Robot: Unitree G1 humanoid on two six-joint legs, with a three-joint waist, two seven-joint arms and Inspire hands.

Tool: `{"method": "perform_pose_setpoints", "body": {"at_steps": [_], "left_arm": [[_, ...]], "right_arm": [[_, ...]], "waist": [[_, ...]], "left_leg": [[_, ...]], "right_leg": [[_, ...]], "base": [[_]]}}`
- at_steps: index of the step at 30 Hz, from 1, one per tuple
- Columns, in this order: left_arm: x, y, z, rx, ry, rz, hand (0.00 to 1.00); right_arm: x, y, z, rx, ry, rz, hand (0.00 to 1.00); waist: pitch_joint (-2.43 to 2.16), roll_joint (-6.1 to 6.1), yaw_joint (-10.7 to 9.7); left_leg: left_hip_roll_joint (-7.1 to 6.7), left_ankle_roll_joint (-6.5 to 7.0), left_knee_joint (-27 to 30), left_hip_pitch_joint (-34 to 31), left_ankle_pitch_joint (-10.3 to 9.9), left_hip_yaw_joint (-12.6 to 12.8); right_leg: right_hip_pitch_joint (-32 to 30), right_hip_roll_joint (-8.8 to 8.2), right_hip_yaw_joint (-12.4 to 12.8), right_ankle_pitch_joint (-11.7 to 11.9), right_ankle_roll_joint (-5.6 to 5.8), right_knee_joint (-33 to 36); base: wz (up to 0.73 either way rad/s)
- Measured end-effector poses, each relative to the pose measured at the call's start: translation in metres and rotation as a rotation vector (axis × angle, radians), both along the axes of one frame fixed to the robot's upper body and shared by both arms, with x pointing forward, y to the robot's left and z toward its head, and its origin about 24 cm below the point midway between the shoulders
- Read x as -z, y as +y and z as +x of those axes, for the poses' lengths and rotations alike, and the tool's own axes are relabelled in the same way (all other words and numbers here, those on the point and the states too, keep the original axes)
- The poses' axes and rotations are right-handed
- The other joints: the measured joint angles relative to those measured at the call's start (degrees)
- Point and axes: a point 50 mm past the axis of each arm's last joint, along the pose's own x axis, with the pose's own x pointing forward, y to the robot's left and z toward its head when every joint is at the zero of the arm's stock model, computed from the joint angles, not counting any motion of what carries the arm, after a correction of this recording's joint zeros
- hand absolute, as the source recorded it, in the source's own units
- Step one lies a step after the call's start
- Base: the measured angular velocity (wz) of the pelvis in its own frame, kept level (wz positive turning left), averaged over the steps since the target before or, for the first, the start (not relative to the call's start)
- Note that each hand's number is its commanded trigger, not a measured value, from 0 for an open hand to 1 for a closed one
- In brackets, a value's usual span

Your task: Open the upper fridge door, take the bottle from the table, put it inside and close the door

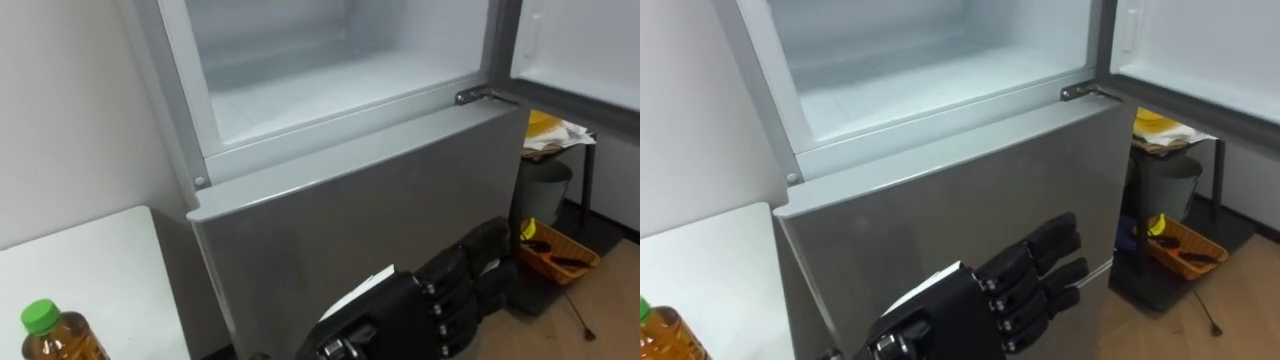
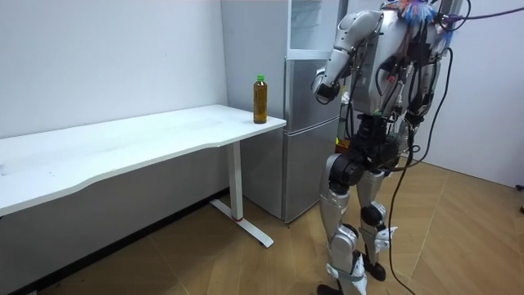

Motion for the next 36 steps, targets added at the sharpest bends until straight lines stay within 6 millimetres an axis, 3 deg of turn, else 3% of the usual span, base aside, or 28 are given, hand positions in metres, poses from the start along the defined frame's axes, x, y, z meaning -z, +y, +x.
{"method": "perform_pose_setpoints", "body": {"at_steps": [9,18,20,23,26,29,36], "left_arm": [[0.000,0.000,0.000,0.000,0.000,0.001,0.00],[0.010,0.005,0.000,-0.008,0.000,0.109,0.00],[0.021,0.008,0.002,-0.016,0.018,0.157,0.00],[0.063,0.018,-0.002,-0.073,0.146,0.288,0.00],[0.092,0.026,-0.009,-0.100,0.242,0.388,0.00],[0.129,0.038,-0.021,-0.130,0.359,0.514,0.00],[0.187,0.060,-0.039,-0.173,0.554,0.729,0.00]], "right_arm": [[0.000,0.000,0.000,0.004,0.003,-0.004,0.00],[0.000,0.000,-0.001,0.004,0.005,0.000,0.00],[0.000,0.000,-0.001,0.001,0.005,0.000,0.00],[0.001,0.001,-0.002,-0.004,0.006,0.005,0.00],[0.001,0.003,-0.004,0.000,0.011,0.011,0.00],[0.003,0.006,-0.008,-0.001,0.024,0.022,0.00],[0.003,0.008,-0.012,-0.047,0.031,0.009,0.00]], "waist": [[-0.09,0.14,0.02],[-0.08,0.02,0.28],[-0.09,-0.13,0.64],[0.05,-0.72,1.49],[-0.08,-1.42,2.05],[-0.29,-2.93,3.91],[-0.57,-3.42,7.56]], "left_leg": [[0.00,0.00,0.01,0.00,0.00,0.00],[0.01,0.00,0.01,0.00,0.02,-0.11],[0.00,0.00,0.01,0.14,0.02,-0.26],[0.00,-0.01,-0.04,0.27,0.02,-0.44],[0.00,-0.01,-0.03,0.18,0.02,-0.91],[-0.01,-0.12,0.02,-0.40,0.12,-2.07],[0.06,-0.14,-0.02,-0.87,0.10,-3.05]], "right_leg": [[0.15,0.00,0.00,0.01,0.00,0.23],[0.26,0.00,-0.12,0.00,-0.01,0.41],[0.35,0.00,-0.15,0.00,0.00,0.42],[0.89,0.01,-0.45,0.00,-0.01,0.29],[0.87,-0.02,-1.02,0.00,-0.01,0.23],[1.06,-0.03,-2.07,0.02,-0.04,0.18],[0.98,-0.05,-4.28,0.05,-0.08,0.72]], "base": [[0.00],[0.00],[0.00],[0.03],[0.10],[0.16],[0.08]]}}
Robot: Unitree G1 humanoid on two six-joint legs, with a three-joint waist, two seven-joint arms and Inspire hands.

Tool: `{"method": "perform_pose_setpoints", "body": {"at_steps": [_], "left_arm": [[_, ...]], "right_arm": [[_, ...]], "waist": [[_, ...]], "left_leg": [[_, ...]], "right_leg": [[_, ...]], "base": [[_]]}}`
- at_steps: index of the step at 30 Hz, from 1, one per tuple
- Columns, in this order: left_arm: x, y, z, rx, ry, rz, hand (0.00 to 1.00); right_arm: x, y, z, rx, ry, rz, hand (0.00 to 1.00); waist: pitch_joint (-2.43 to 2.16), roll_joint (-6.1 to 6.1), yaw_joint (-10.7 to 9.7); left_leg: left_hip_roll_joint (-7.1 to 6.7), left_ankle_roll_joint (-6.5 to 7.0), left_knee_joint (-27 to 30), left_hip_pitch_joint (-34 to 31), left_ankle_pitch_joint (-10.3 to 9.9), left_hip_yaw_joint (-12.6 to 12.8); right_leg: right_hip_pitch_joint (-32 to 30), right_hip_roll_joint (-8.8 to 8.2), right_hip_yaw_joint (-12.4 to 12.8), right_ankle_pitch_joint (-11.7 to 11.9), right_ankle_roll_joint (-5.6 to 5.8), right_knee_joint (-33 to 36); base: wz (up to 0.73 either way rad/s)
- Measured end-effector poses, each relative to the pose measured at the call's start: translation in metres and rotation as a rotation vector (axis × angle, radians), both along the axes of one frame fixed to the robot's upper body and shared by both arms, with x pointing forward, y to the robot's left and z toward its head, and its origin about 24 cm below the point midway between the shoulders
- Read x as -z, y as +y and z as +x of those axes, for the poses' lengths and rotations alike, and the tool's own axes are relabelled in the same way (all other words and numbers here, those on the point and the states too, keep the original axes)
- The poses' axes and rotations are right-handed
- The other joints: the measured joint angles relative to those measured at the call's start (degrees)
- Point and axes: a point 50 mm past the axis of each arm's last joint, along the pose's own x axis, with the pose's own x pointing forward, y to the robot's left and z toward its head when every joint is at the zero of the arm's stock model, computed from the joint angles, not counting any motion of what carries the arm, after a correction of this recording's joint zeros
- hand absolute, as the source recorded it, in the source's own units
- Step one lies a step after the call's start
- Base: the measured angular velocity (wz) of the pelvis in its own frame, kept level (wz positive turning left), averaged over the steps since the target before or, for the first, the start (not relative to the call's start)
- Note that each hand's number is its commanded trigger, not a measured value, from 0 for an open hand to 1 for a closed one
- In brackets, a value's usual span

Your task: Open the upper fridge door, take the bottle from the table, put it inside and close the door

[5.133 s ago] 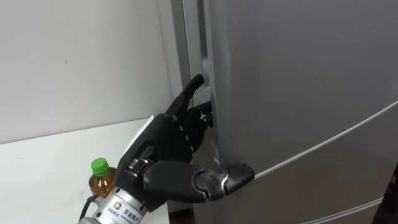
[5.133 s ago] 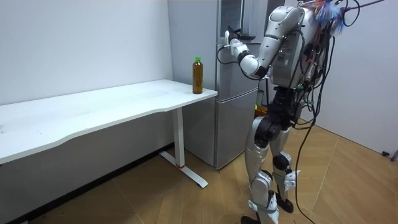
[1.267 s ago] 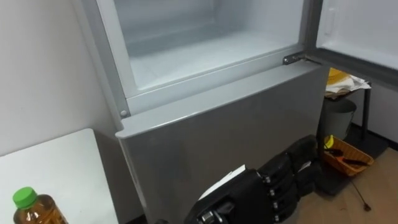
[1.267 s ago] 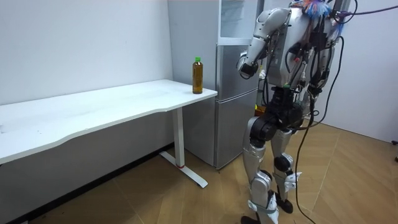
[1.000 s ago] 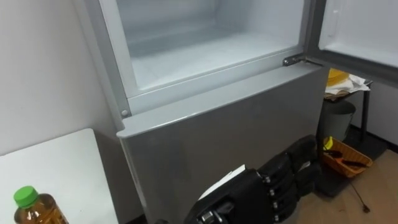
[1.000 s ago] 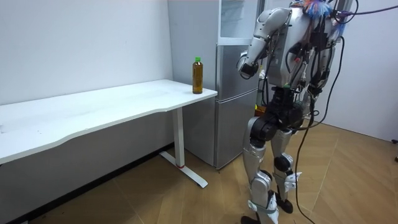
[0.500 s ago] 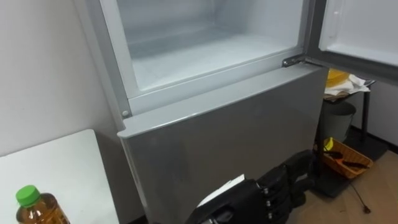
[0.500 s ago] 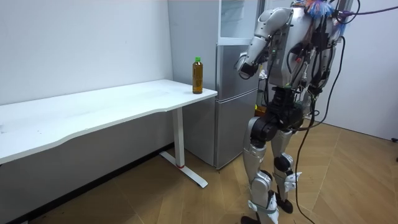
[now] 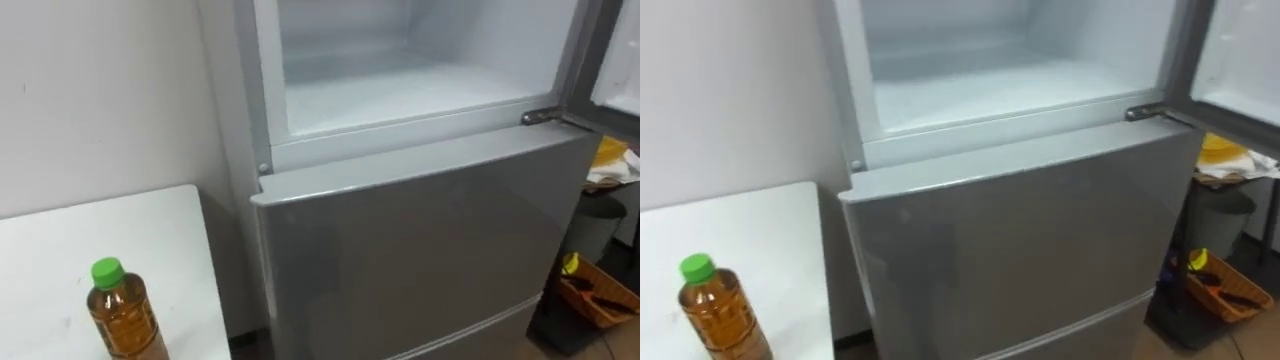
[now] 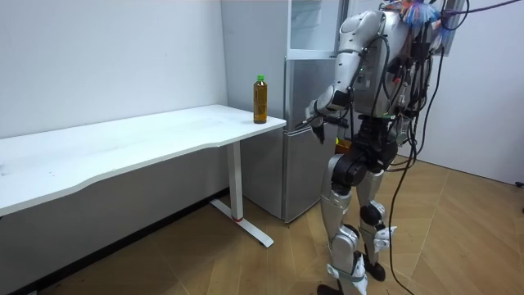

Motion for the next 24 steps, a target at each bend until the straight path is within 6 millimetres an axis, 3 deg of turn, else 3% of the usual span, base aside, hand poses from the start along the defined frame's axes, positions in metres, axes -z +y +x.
{"method": "perform_pose_setpoints", "body": {"at_steps": [8,15,18,22,24], "left_arm": [[0.043,0.039,-0.024,-0.169,0.101,0.218,0.00],[0.089,0.078,-0.079,-0.352,0.309,0.456,0.00],[0.096,0.093,-0.103,-0.478,0.366,0.512,0.00],[0.103,0.109,-0.139,-0.702,0.450,0.561,0.00],[0.104,0.112,-0.146,-0.800,0.473,0.557,0.00]], "right_arm": [[0.000,0.001,-0.008,-0.026,-0.008,-0.013,0.00],[0.000,0.001,-0.007,-0.053,0.001,-0.029,0.00],[0.000,0.001,-0.010,-0.061,0.011,-0.029,0.00],[0.002,0.002,-0.018,-0.052,0.027,-0.030,0.00],[0.003,0.003,-0.020,-0.048,0.035,-0.029,0.00]], "waist": [[-0.01,0.13,3.44],[-0.14,-0.51,4.80],[-0.27,-0.83,5.39],[-0.16,-1.31,7.78],[-0.16,-1.75,8.52]], "left_leg": [[0.01,0.00,-0.15,1.03,0.00,-0.57],[0.01,-0.15,0.01,0.50,0.11,-2.39],[0.02,-0.22,0.07,0.62,0.22,-3.50],[-0.04,-0.24,-0.13,1.43,0.21,-4.04],[-0.04,-0.27,-0.11,1.36,0.22,-4.45]], "right_leg": [[1.10,0.01,-0.47,-0.02,0.02,0.12],[1.62,-0.02,-2.09,-0.01,0.02,0.11],[2.31,-0.04,-3.41,-0.02,0.03,0.09],[3.82,-0.09,-5.02,-0.03,0.03,-0.81],[3.96,-0.09,-5.26,-0.03,0.04,-0.83]], "base": [[0.02],[0.10],[0.20],[0.09],[0.10]]}}
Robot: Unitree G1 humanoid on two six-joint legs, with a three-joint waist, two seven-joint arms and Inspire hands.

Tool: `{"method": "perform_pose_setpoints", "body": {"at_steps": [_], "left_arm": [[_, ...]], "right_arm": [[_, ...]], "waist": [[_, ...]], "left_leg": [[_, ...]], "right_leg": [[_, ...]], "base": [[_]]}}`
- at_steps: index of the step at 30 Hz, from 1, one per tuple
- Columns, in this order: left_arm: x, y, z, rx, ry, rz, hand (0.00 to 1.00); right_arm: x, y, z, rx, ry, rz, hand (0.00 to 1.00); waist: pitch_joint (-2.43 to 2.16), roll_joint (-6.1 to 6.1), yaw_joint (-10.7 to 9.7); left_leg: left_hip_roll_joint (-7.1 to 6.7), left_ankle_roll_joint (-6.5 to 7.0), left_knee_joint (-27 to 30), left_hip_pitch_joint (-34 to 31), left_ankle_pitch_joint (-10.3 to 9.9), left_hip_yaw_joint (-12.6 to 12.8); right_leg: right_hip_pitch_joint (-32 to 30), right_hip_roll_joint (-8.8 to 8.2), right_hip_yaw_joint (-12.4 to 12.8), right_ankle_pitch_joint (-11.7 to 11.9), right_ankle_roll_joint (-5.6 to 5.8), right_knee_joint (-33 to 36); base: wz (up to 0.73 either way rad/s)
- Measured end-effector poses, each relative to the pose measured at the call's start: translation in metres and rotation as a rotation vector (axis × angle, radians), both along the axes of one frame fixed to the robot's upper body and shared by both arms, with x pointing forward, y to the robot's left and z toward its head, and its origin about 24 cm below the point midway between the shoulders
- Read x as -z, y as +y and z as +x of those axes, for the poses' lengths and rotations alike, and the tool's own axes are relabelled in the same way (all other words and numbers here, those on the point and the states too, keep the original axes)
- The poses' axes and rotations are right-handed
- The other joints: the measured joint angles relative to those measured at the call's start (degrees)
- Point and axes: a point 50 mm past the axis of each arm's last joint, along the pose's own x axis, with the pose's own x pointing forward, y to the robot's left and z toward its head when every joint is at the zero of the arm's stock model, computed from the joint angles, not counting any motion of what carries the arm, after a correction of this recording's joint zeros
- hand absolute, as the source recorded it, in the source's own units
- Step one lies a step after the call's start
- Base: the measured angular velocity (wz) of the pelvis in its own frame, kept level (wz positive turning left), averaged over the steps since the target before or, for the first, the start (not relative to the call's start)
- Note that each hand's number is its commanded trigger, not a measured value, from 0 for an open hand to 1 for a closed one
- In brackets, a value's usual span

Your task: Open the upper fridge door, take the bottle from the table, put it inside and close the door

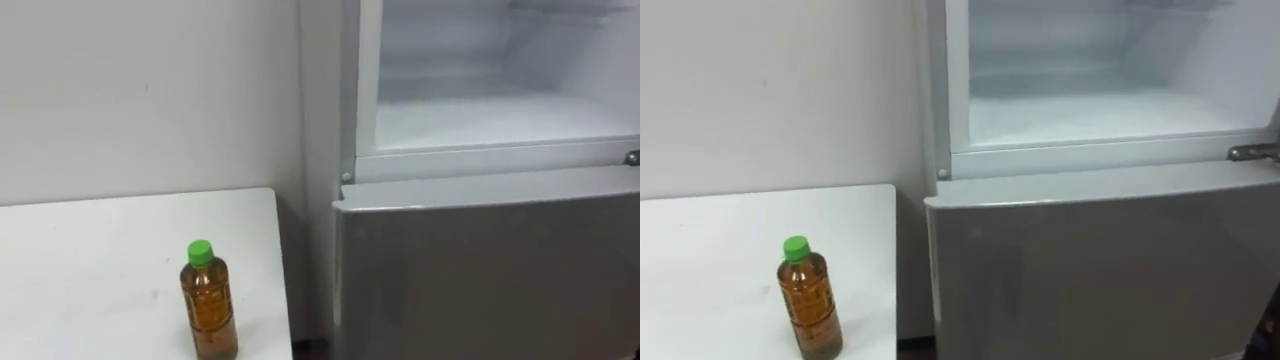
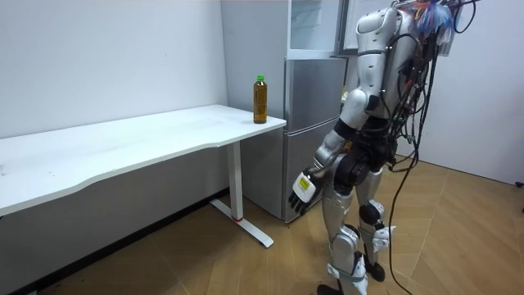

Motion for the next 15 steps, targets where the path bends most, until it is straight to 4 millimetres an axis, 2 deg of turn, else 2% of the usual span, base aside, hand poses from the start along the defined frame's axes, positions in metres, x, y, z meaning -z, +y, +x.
{"method": "perform_pose_setpoints", "body": {"at_steps": [6,10,15], "left_arm": [[0.001,0.001,-0.006,-0.107,-0.004,0.035,0.00],[0.001,0.002,-0.006,-0.117,-0.002,0.058,0.00],[0.001,0.003,-0.008,-0.127,0.003,0.081,0.00]], "right_arm": [[0.001,0.001,-0.009,0.002,0.031,-0.012,0.00],[0.002,0.000,-0.012,0.001,0.037,-0.029,0.00],[0.002,0.001,-0.012,-0.012,0.033,-0.035,0.00]], "waist": [[-0.33,-0.53,3.09],[-0.36,-0.55,4.11],[-0.32,-0.45,4.34]], "left_leg": [[-0.02,-0.01,0.00,0.03,0.00,-0.84],[-0.02,-0.01,-0.01,0.06,0.00,-1.40],[-0.06,-0.02,0.01,0.05,0.01,-2.08]], "right_leg": [[0.42,0.00,-0.76,0.00,0.01,0.05],[0.76,0.00,-1.37,0.00,0.01,0.04],[1.09,0.00,-1.79,-0.01,0.01,0.02]], "base": [[0.07],[0.07],[0.08]]}}
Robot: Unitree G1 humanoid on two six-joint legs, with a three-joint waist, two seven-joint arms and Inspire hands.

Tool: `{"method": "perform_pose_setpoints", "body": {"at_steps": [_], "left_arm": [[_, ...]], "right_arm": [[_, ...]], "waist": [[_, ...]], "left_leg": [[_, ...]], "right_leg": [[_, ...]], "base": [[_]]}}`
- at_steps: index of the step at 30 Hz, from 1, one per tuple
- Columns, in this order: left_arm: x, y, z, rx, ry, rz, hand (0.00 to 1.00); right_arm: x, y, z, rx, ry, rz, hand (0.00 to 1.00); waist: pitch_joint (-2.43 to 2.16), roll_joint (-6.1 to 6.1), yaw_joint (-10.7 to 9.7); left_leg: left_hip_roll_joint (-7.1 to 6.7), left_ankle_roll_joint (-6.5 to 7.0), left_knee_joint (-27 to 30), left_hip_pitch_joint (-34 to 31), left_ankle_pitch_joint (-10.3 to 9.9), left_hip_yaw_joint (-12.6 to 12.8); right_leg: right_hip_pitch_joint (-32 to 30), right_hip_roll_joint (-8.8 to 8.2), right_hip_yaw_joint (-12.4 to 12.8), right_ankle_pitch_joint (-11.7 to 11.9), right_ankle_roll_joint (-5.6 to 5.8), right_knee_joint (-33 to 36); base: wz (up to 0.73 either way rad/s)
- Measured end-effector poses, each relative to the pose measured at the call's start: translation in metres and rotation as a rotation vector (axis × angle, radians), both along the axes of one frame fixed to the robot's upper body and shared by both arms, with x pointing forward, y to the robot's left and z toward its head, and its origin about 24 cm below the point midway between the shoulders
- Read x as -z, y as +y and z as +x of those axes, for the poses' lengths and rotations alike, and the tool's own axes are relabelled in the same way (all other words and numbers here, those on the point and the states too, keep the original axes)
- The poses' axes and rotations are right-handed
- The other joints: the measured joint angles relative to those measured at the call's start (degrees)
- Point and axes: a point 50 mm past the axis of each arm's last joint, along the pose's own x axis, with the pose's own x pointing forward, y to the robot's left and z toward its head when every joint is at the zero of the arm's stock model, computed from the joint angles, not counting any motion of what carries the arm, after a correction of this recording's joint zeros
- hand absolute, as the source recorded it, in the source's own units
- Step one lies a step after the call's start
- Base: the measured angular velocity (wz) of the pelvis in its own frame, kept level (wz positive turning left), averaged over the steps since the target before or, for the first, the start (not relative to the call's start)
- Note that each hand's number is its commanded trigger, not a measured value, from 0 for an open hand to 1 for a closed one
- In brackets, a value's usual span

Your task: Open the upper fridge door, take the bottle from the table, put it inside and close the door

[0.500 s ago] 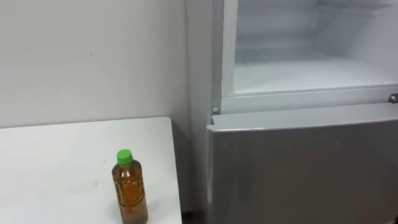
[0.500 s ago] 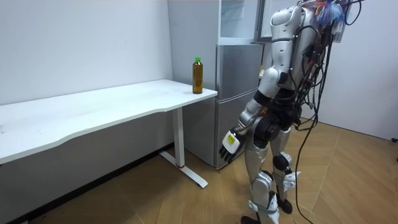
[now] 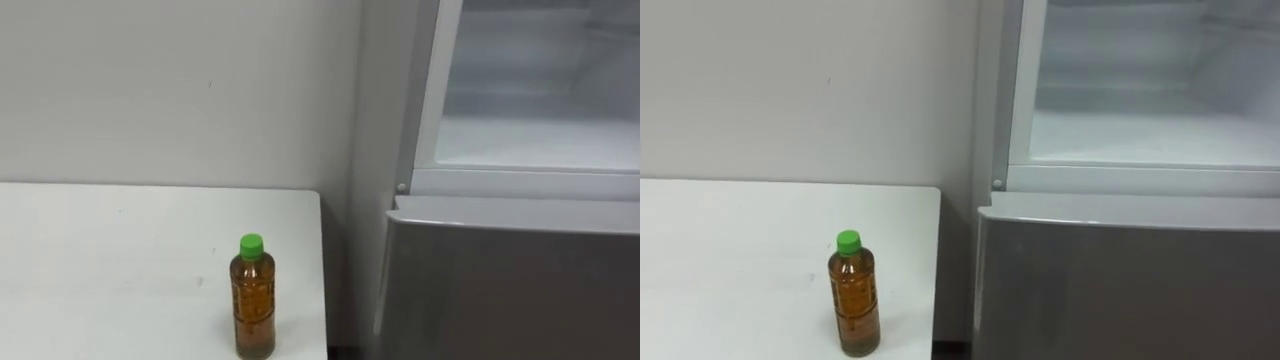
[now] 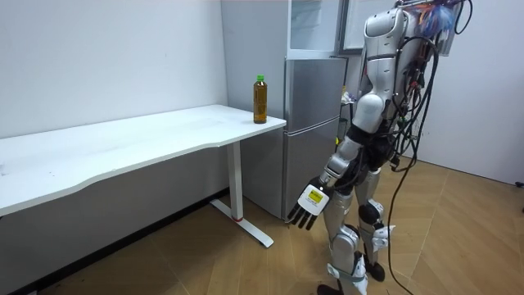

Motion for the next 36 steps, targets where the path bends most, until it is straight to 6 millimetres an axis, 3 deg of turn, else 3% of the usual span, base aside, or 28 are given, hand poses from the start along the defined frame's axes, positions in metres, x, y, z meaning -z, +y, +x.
{"method": "perform_pose_setpoints", "body": {"at_steps": [3,21,27,29,31,36], "left_arm": [[0.000,0.001,0.000,-0.003,0.003,0.018,0.00],[-0.002,0.003,0.001,0.022,0.001,0.070,0.00],[-0.003,0.004,0.003,0.060,-0.017,0.107,0.00],[-0.003,0.004,0.004,0.067,-0.020,0.112,0.00],[-0.004,0.004,0.008,0.074,-0.030,0.115,0.00],[-0.004,0.005,0.009,0.076,-0.043,0.119,0.00]], "right_arm": [[0.000,0.000,0.000,-0.007,0.002,-0.003,0.00],[-0.003,0.008,0.020,-0.123,-0.083,-0.002,0.00],[-0.017,0.015,0.062,-0.194,-0.286,-0.008,0.00],[-0.024,0.018,0.074,-0.207,-0.350,-0.007,0.00],[-0.034,0.025,0.092,-0.233,-0.444,0.002,0.00],[-0.053,0.039,0.119,-0.292,-0.584,0.024,0.00]], "waist": [[0.01,0.11,-0.06],[0.03,0.26,0.01],[0.23,0.40,0.32],[0.10,0.56,0.80],[0.54,0.30,1.48],[0.65,-0.06,2.48]], "left_leg": [[0.00,0.00,-0.01,-0.01,0.00,-0.04],[0.00,0.00,0.01,-0.17,0.00,-0.09],[-0.01,-0.04,0.09,-0.56,0.06,0.11],[-0.02,-0.04,0.15,-0.75,0.06,0.10],[-0.02,-0.04,0.30,-1.06,0.06,0.00],[-0.03,-0.04,0.29,-1.16,0.05,-0.16]], "right_leg": [[0.05,-0.04,-0.96,0.00,0.00,0.00],[-0.08,-0.06,-1.10,-0.01,0.02,0.00],[-0.55,-0.07,-1.06,-0.01,0.01,-0.01],[-0.73,-0.08,-1.08,-0.01,0.01,0.01],[-0.89,-0.09,-1.10,-0.01,0.01,-0.01],[-0.93,-0.09,-1.16,-0.01,0.01,-0.01]], "base": [[0.00],[0.00],[-0.01],[0.00],[0.00],[0.01]]}}
